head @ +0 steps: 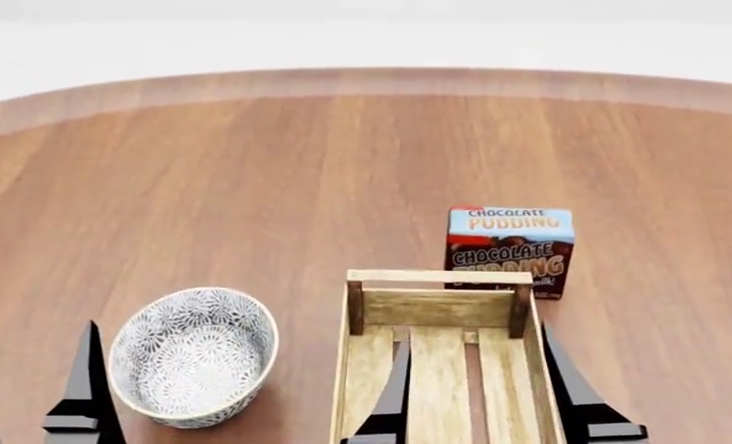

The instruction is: Pick up the bowl on the left and put it in the tray.

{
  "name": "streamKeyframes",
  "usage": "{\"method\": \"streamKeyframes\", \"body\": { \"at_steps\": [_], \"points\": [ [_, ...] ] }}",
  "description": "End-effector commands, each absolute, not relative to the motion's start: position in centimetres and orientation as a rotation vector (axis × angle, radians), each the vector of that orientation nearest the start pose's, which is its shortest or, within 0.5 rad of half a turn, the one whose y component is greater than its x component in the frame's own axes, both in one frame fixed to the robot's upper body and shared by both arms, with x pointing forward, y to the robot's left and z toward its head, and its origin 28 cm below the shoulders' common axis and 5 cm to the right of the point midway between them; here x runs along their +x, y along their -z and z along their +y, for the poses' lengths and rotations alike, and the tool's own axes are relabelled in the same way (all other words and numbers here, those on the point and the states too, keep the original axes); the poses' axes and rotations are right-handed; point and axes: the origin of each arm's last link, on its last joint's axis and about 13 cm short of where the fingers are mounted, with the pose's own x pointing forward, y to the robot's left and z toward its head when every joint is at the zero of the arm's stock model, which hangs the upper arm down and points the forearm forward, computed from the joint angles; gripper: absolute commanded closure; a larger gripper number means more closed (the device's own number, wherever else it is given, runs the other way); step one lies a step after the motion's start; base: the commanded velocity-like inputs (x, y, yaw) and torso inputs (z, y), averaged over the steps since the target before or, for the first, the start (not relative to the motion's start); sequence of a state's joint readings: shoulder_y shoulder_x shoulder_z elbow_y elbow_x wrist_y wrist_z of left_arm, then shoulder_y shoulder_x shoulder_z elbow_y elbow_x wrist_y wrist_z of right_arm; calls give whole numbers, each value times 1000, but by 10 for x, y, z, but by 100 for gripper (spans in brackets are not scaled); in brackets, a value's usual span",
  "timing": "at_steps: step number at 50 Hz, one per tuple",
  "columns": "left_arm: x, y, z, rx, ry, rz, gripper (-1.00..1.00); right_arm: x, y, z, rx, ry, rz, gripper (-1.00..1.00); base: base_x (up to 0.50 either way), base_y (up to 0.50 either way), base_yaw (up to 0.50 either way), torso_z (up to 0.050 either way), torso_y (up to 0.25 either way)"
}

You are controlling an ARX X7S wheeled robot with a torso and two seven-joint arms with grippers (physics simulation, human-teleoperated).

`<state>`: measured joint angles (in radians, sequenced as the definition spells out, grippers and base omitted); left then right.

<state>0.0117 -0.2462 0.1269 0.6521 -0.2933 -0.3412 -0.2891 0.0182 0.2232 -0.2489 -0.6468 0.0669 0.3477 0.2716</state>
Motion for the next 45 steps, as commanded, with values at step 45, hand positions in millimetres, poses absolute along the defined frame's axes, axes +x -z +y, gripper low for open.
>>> {"method": "streamKeyframes", "body": {
  "at_steps": [45],
  "points": [
    [186, -118, 206, -61, 49, -204, -100, 190, -122, -84, -63, -44, -310, -100, 0, 0, 0, 46, -71]
  ]
}}
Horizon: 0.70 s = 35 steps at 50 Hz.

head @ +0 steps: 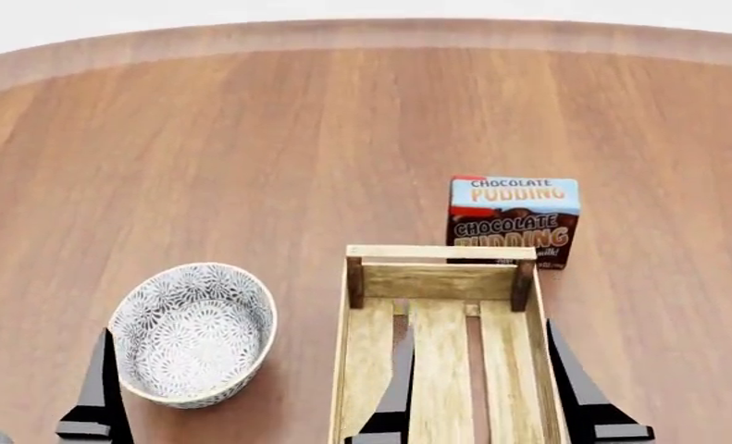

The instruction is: Pick up the bowl on the left and put it in the tray.

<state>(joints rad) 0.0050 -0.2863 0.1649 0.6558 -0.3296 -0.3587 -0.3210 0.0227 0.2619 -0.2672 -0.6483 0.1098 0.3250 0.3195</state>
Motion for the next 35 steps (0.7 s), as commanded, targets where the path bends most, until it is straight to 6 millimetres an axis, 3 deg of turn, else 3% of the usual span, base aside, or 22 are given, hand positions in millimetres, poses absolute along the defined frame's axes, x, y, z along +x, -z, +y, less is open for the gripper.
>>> {"method": "streamKeyframes", "body": {
  "at_steps": [1, 28, 35],
  "points": [
    [186, -118, 206, -61, 49, -204, -100, 189, -122, -84, -64, -45, -310, -100, 0, 0, 0, 39, -203],
    [185, -121, 206, -69, 37, -191, -100, 189, -124, -85, -64, -36, -316, -100, 0, 0, 0, 39, -204],
    [187, -128, 205, -95, 35, -189, -100, 188, -126, -86, -63, -33, -321, -100, 0, 0, 0, 0, 0]
  ]
}}
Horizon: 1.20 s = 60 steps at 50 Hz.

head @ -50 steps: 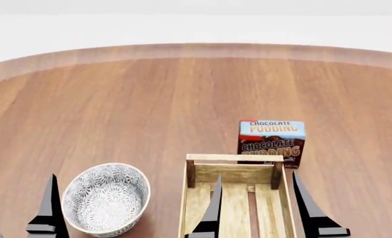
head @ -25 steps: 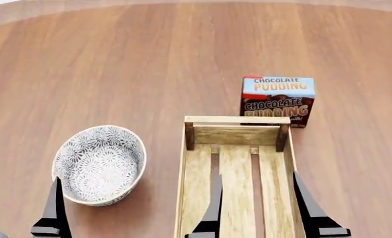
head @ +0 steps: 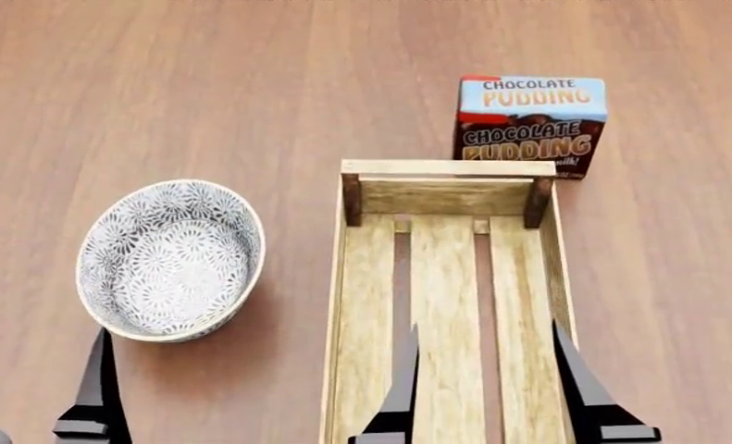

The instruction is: Pick up the bowl on the left and put it in the tray.

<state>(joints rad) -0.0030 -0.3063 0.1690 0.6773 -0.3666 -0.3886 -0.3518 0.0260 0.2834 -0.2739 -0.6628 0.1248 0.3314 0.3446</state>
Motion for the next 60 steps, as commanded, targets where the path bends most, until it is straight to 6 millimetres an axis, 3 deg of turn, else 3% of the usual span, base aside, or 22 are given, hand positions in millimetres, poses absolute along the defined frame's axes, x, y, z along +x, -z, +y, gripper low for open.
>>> {"method": "streamKeyframes", "body": {
  "at_steps": [1, 22, 27, 36, 55, 60],
  "points": [
    [188, -130, 204, -97, 36, -191, -100, 187, -127, -87, -62, -31, -322, -100, 0, 0, 0, 0, 0],
    [230, -169, 186, -410, -15, 14, -100, 186, -129, -85, -58, -38, -329, -100, 0, 0, 0, 0, 0],
    [253, -164, 189, -461, -135, 57, -100, 186, -128, -84, -58, -43, -325, -100, 0, 0, 0, 0, 0],
    [274, -165, 184, -489, -193, 84, -100, 187, -129, -86, -56, -36, -324, -100, 0, 0, 0, 0, 0],
    [295, -155, 181, -550, -241, 155, -100, 188, -127, -86, -56, -35, -318, -100, 0, 0, 0, 0, 0],
    [299, -144, 178, -563, -232, 178, -100, 188, -126, -85, -58, -37, -316, -100, 0, 0, 0, 0, 0]
  ]
}}
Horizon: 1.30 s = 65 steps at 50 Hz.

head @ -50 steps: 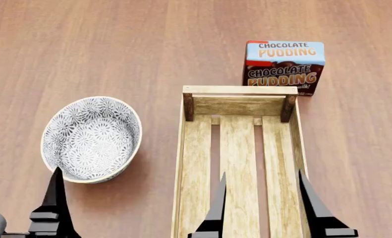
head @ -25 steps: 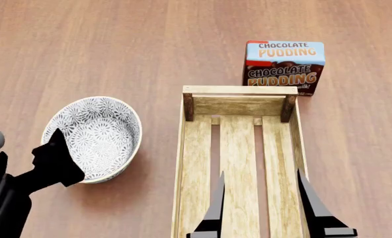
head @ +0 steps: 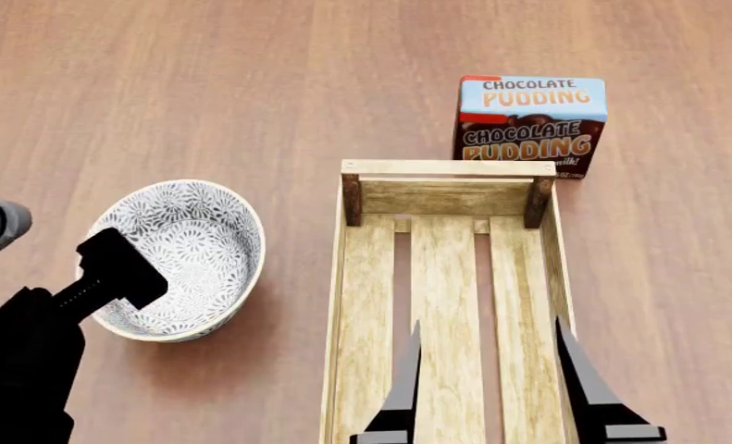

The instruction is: Pick up the bowl on the left and put it in the tray.

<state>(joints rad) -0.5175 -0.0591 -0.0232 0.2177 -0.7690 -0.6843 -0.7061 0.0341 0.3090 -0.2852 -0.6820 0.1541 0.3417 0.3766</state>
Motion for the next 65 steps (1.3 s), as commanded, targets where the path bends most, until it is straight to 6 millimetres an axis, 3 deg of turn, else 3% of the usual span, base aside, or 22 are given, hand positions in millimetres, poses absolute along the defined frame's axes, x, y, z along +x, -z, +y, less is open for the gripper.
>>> {"method": "streamKeyframes", "body": {
  "at_steps": [1, 65],
  "points": [
    [300, -143, 178, -564, -233, 182, -100, 188, -126, -85, -57, -37, -316, -100, 0, 0, 0, 0, 0],
    [336, -99, 174, -517, -282, 273, -100, 189, -123, -86, -57, -33, -309, -100, 0, 0, 0, 0, 0]
  ]
}}
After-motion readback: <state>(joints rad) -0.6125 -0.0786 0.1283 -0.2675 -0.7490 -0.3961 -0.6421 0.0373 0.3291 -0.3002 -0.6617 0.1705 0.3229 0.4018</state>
